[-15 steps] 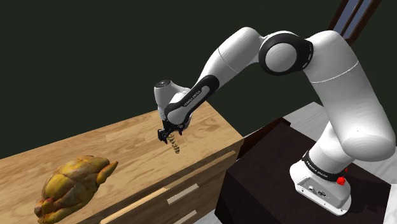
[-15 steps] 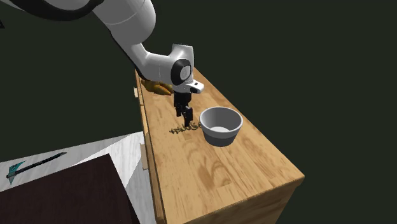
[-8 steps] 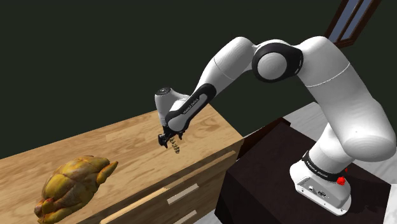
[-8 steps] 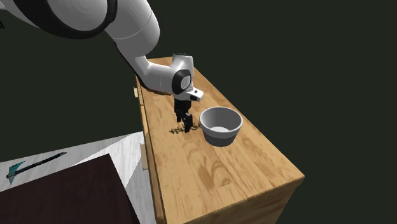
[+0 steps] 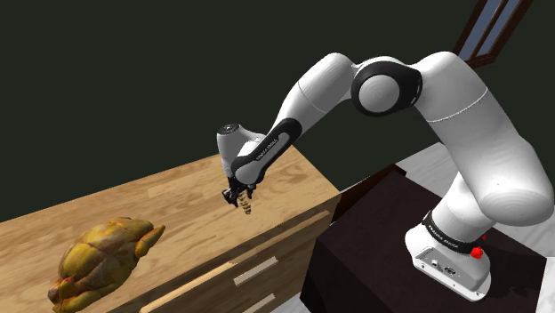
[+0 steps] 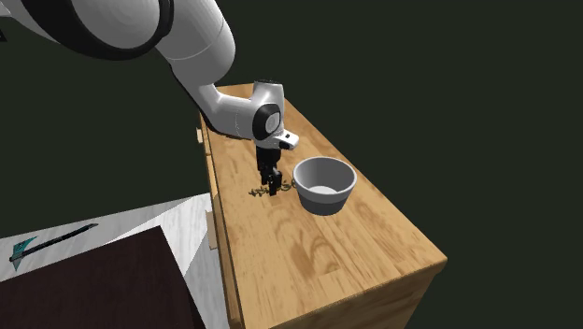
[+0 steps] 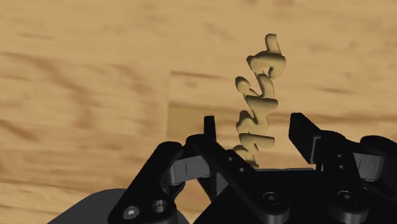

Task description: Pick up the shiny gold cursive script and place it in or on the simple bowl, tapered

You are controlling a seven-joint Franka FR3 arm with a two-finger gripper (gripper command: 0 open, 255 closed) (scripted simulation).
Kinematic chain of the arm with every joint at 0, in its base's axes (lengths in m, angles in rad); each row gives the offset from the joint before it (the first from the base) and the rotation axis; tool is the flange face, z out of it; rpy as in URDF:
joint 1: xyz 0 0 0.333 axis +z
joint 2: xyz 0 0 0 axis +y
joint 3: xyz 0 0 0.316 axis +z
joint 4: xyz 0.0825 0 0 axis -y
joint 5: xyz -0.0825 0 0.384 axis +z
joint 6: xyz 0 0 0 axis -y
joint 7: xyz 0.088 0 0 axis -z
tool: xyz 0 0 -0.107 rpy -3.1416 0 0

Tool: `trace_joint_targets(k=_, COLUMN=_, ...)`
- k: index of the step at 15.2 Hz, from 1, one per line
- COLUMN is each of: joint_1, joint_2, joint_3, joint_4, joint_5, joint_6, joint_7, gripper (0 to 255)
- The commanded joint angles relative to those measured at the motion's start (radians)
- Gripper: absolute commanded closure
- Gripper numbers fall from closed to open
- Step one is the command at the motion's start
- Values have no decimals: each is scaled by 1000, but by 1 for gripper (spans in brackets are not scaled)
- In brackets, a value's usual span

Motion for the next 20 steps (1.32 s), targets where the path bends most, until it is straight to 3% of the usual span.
trace_joint_targets(k=1, joint_1=0, joint_2=0, joint_3=0, joint_4=0, joint_5=0, joint_6=0, joint_7=0, gripper=255)
trace_joint_targets(k=9, joint_1=0, joint_2=0, joint_3=0, joint_4=0, joint_5=0, joint_6=0, joint_7=0, gripper=255)
trace_joint_targets(k=20, joint_1=-18, joint_2=-123, joint_3=24, joint_4=-50, joint_5=20, joint_6=-73, joint_7=-9, gripper=255)
